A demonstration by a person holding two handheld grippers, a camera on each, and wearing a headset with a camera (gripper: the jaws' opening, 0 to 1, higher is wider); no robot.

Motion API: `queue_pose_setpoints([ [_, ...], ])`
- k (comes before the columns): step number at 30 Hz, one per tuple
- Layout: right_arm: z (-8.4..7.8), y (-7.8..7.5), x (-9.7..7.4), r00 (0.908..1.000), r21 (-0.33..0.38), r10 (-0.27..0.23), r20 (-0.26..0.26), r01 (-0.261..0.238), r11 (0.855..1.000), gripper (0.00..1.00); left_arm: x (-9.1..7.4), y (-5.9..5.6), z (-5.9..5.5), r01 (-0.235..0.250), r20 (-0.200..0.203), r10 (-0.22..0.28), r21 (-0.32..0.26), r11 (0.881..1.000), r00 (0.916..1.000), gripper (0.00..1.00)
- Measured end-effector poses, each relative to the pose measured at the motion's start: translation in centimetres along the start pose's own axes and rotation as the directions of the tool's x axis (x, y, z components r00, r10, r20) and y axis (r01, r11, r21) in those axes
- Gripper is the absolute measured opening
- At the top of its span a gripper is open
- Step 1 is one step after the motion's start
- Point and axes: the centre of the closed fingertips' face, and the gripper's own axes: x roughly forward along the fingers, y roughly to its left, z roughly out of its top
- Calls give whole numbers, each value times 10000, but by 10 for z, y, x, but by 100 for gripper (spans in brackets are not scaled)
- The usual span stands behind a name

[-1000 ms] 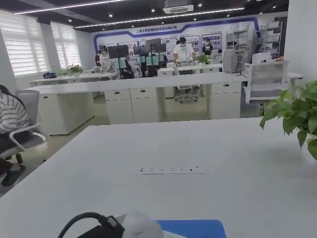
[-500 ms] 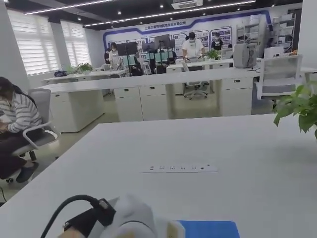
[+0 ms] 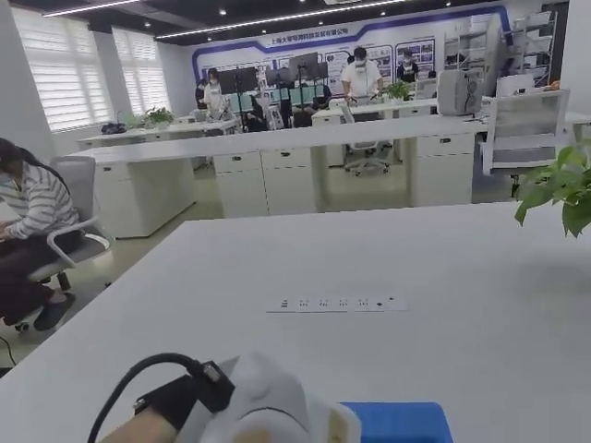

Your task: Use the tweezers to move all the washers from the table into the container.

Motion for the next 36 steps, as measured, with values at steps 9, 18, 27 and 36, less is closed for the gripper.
queue_pose_setpoints([
  [9,10,7,-8,9976,1211,415,551,-479,9915,25,3,4,6,512,79,-511,-208,9985,9987,0],
  [18,8,10,-19,9991,551,-185,380,163,9983,27,6,6,8,1132,-282,-1135,-136,9935,9931,0],
  [27,27,-2,-12,9967,526,-417,696,380,9979,10,10,10,7,1425,-631,-1441,-296,9894,9875,0],
  [36,22,-5,-10,9991,776,-144,404,112,9969,3,19,12,1,1427,-317,-1443,-478,9886,9890,0],
])
